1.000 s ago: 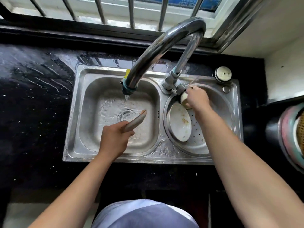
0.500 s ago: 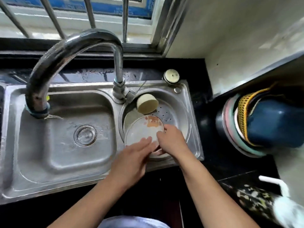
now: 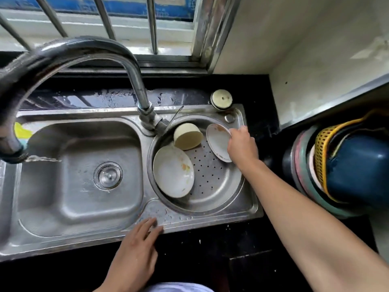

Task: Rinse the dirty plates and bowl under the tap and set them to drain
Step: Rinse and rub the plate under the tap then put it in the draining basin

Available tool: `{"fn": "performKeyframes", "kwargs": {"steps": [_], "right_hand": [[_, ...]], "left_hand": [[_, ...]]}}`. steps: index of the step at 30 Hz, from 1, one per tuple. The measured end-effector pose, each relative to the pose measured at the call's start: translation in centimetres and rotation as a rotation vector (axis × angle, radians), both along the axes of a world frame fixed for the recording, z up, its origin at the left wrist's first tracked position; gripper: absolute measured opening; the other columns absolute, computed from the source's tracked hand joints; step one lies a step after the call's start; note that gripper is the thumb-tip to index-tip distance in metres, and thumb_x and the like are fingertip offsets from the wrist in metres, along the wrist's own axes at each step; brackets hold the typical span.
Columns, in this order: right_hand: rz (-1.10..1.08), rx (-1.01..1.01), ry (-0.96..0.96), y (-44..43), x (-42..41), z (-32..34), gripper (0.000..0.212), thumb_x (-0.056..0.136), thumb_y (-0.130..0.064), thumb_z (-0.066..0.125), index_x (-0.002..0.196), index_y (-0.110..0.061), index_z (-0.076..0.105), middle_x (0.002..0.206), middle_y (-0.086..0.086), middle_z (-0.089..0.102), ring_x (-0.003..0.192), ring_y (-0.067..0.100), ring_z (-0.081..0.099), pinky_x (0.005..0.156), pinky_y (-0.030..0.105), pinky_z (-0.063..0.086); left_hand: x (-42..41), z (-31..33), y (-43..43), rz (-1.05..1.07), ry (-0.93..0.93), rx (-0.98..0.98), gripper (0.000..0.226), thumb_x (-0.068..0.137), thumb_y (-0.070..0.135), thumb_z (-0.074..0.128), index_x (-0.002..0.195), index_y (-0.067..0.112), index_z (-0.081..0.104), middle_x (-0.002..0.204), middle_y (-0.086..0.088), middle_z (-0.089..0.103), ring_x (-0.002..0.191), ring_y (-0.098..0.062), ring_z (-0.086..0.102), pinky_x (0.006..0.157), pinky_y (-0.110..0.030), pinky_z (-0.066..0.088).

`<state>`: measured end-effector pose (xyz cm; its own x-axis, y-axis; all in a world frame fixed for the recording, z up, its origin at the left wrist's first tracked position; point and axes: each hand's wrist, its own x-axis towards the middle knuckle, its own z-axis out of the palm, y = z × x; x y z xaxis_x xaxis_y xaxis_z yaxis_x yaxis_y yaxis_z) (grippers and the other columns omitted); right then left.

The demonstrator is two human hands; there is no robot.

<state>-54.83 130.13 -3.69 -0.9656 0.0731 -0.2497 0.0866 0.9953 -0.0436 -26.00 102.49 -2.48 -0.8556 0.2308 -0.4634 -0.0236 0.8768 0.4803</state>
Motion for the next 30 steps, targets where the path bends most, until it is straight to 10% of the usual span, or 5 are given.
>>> {"fn": "performKeyframes", "kwargs": {"steps": [7, 15, 30], "right_hand": [[0.095, 0.006, 0.037, -1.0, -2.6, -0.9, 0.031, 0.094, -0.002, 0.053, 0.121, -0.014, 0.062, 0.122, 0.01, 0.053, 0.109, 0.03, 0.061, 0.069, 0.032, 0.035], [0.07, 0.042, 0.022, 0.1, -2.5, -1.7, 0.032, 0.096, -0.004, 0.056, 0.126, -0.013, 0.05, 0.127, 0.009, 0.056, 0.12, 0.027, 0.058, 0.069, 0.035, 0.04], [-0.099, -0.007, -0.127, 2.9, 2.3, -2.4, 0.033, 0.093, -0.003, 0.055, 0.126, -0.004, 0.048, 0.128, 0.02, 0.059, 0.111, 0.042, 0.066, 0.087, 0.044, 0.053]], "left_hand": [[0.3, -0.6, 0.0, 0.136, 0.004, -0.002, 0.058, 0.068, 0.032, 0.046, 0.109, 0.013, 0.082, 0.118, -0.012, 0.076, 0.1, -0.03, 0.076, 0.099, -0.026, 0.038], [-0.8, 0.4, 0.6, 0.101, 0.004, -0.051, 0.057, 0.065, 0.034, 0.044, 0.102, 0.015, 0.084, 0.11, -0.012, 0.078, 0.092, -0.029, 0.077, 0.074, -0.046, 0.064], [-0.2, -0.4, 0.3, 0.093, 0.002, -0.066, 0.053, 0.058, 0.016, 0.07, 0.11, 0.016, 0.081, 0.118, -0.012, 0.075, 0.101, -0.036, 0.074, 0.081, -0.053, 0.063]]}}
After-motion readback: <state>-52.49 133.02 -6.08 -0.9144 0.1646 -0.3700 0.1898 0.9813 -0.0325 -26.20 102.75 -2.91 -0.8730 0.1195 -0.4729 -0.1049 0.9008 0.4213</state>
